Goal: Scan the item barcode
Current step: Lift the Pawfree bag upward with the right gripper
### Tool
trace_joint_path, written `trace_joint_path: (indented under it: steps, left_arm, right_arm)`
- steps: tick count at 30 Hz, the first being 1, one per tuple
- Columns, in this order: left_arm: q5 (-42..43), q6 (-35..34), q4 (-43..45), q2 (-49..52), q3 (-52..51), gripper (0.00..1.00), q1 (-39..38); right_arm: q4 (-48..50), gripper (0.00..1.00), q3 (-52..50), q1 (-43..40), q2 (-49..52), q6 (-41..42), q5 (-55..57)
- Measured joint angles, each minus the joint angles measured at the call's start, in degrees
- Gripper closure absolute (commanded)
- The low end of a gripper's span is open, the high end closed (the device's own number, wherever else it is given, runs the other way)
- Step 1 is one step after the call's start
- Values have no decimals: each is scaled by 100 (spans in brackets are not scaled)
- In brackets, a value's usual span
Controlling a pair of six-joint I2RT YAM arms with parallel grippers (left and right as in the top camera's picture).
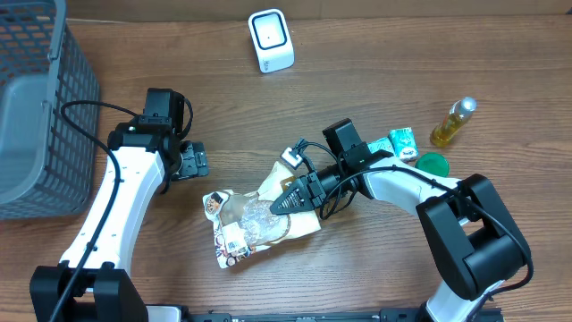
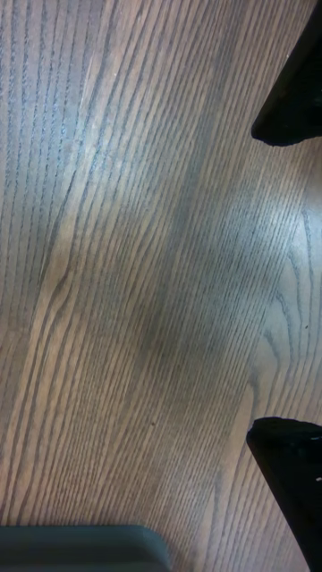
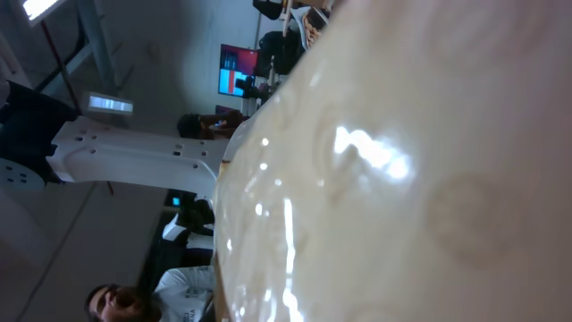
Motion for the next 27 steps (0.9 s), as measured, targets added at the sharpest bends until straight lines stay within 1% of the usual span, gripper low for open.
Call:
trace_joint_path:
  steps: [3,8,10,14,16,20,23,27]
  left_arm:
    - [0,-2,0,0,0,1,0]
    - [0,0,0,0,0,1,0]
    - [0,0,0,0,0,1,0]
    - [0,0,-2,0,0,0,0]
    - [0,0,-2,0,0,0,0]
    - [0,0,-2,0,0,1,0]
    - [0,-2,-4,0,0,0,0]
    - [0,0,2,0,0,0,0]
  right_arm:
    - [7,95,0,0,0,-2,293]
    - [-229,96,2,-4,0,-44,1576]
    - [-553,96,39,-15,0,-170,1873]
    - [-2061,96,435,-105,31,-667,2343]
    - [-3215,96,968,-151,83,-1088,2509]
    - [-5510,96,2273,-173,105,-2208,2640]
    - [-6861,96,3274,-173,107,-2927,2682]
    - [-7667,96,3941,-173,101,-3348,2688]
